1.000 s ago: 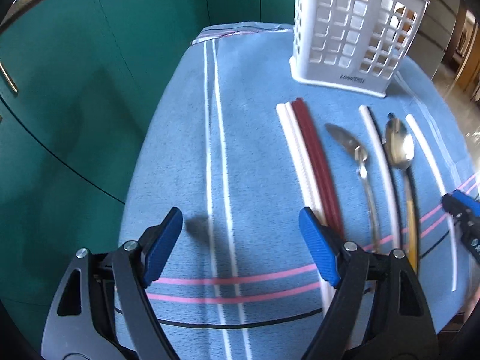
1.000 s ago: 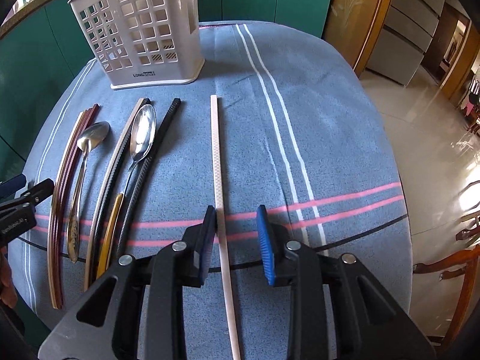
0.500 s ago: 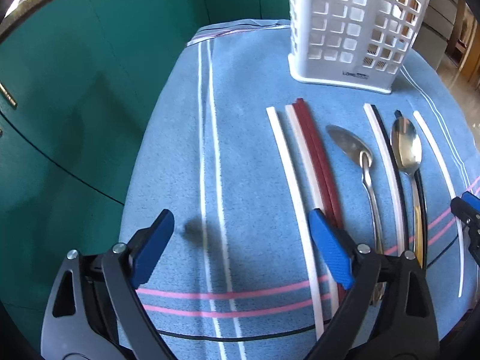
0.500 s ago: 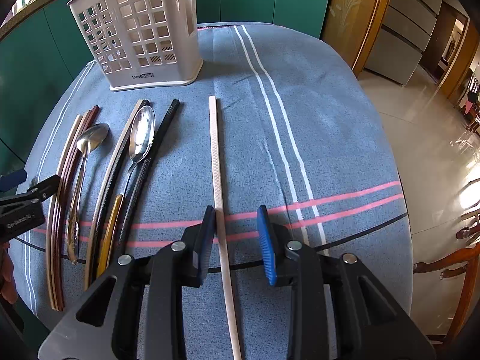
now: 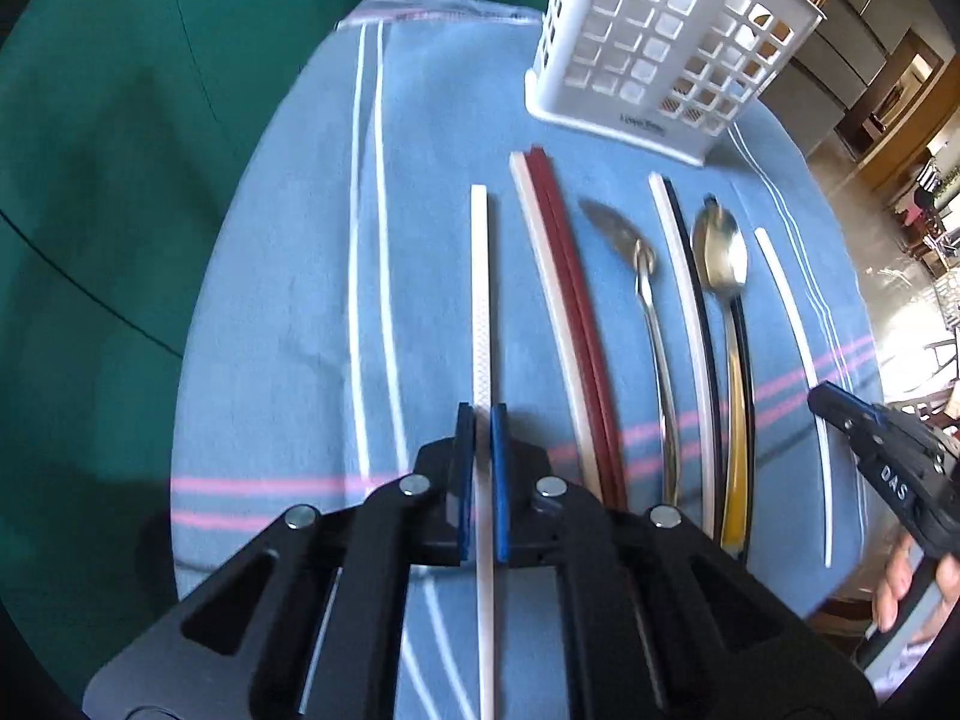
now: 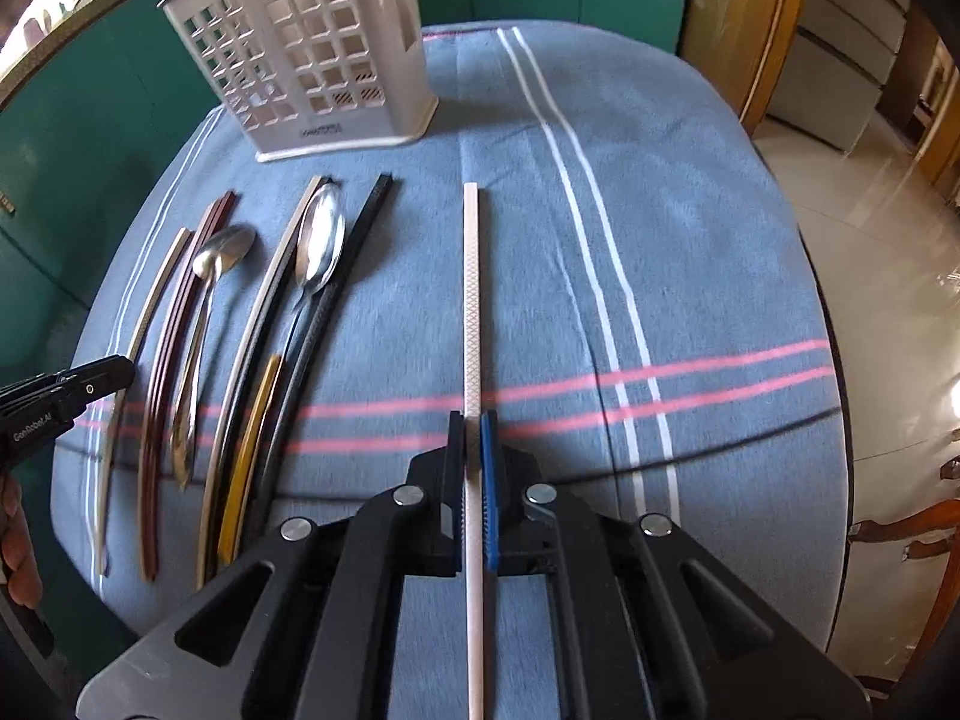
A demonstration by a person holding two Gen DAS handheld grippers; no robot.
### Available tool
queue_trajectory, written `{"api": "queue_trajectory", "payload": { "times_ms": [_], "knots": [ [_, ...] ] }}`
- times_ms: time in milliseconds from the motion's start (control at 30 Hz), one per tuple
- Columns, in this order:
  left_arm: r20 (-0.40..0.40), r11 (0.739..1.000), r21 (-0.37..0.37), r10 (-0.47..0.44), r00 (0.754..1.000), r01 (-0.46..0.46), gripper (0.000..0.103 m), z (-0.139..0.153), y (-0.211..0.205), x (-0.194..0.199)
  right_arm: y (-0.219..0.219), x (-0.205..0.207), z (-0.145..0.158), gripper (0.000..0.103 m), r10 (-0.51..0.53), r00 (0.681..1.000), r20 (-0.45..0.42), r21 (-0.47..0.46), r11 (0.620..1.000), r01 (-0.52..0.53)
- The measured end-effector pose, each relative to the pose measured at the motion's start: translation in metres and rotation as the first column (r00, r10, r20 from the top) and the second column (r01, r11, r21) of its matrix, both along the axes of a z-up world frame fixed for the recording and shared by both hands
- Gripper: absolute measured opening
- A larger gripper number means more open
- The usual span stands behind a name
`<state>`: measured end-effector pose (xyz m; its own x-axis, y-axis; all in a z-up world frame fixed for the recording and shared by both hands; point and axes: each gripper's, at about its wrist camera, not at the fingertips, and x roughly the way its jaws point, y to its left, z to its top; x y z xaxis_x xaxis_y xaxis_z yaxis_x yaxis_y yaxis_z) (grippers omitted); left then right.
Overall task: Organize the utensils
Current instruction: 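Lift both held chopsticks up over the white utensil holder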
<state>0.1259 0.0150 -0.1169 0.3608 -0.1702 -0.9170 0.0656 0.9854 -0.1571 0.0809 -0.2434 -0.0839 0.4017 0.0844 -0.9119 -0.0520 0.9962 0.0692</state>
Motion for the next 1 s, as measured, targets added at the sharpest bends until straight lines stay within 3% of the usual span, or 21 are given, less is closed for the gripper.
{"api": "queue_trajectory", "payload": {
  "times_ms": [67, 200, 300, 400, 467, 567, 667, 733, 767, 833, 933, 967, 1000],
  "knots": [
    [-0.003, 1.000, 0.005, -0.008, 1.000, 0.008, 0.006, 0.002, 0.001, -0.005, -0.001, 0.001, 0.001, 0.006, 0.017, 1.000, -0.011, 0.004, 1.000, -0.017],
    [0.019, 0.996, 0.082, -0.025, 1.000, 0.024, 0.010, 0.012, 0.002, 0.014, -0.001, 0.027, 0.015, 0.022, 0.033, 0.999, -0.009, -0.011, 0.999, -0.033],
    [-0.023, 0.994, 0.091, -0.055, 0.998, 0.057, 0.012, 0.012, -0.002, 0.038, 0.002, 0.055, 0.015, 0.022, 0.040, 0.998, -0.039, -0.048, 0.998, -0.042],
    [-0.079, 0.989, 0.093, -0.107, 0.991, 0.114, 0.015, 0.009, -0.011, 0.061, 0.010, 0.081, 0.008, 0.022, 0.073, 0.989, -0.126, -0.030, 0.997, -0.078],
    [-0.114, 0.983, 0.121, -0.128, 0.985, 0.141, 0.022, 0.005, -0.017, 0.074, 0.017, 0.093, 0.005, 0.022, 0.105, 0.980, -0.168, -0.050, 0.992, -0.115],
    [-0.146, 0.971, 0.167, -0.149, 0.978, 0.173, 0.024, 0.003, -0.026, 0.091, 0.022, 0.110, -0.001, 0.022, 0.112, 0.970, -0.218, -0.082, 0.988, -0.133],
    [-0.178, 0.967, 0.160, -0.169, 0.969, 0.198, 0.036, 0.002, -0.035, 0.104, 0.025, 0.122, -0.003, 0.022, 0.113, 0.960, -0.255, -0.098, 0.985, -0.142],
    [-0.180, 0.960, 0.188, -0.176, 0.968, 0.209, 0.036, 0.000, -0.042, 0.110, 0.027, 0.127, -0.003, 0.022, 0.123, 0.956, -0.267, -0.098, 0.983, -0.154],
    [-0.183, 0.959, 0.189, -0.176, 0.967, 0.211, 0.034, 0.000, -0.045, 0.113, 0.027, 0.130, -0.004, 0.020, 0.128, 0.953, -0.274, -0.096, 0.982, -0.160],
    [-0.187, 0.960, 0.179, -0.181, 0.965, 0.215, 0.028, 0.000, -0.049, 0.117, 0.029, 0.135, -0.003, 0.007, 0.141, 0.950, -0.279, -0.091, 0.981, -0.172],
    [-0.176, 0.962, 0.171, -0.183, 0.967, 0.213, 0.015, 0.000, -0.054, 0.118, 0.033, 0.136, -0.002, 0.007, 0.153, 0.952, -0.266, -0.104, 0.977, -0.186],
    [-0.171, 0.965, 0.165, -0.178, 0.969, 0.207, 0.006, 0.000, -0.054, 0.118, 0.034, 0.138, -0.003, 0.007, 0.154, 0.954, -0.258, -0.106, 0.977, -0.187],
    [-0.170, 0.966, 0.157, -0.177, 0.969, 0.204, 0.006, 0.001, -0.058, 0.118, 0.037, 0.133, -0.001, 0.006, 0.153, 0.955, -0.254, -0.102, 0.978, -0.184]
  ]
}}
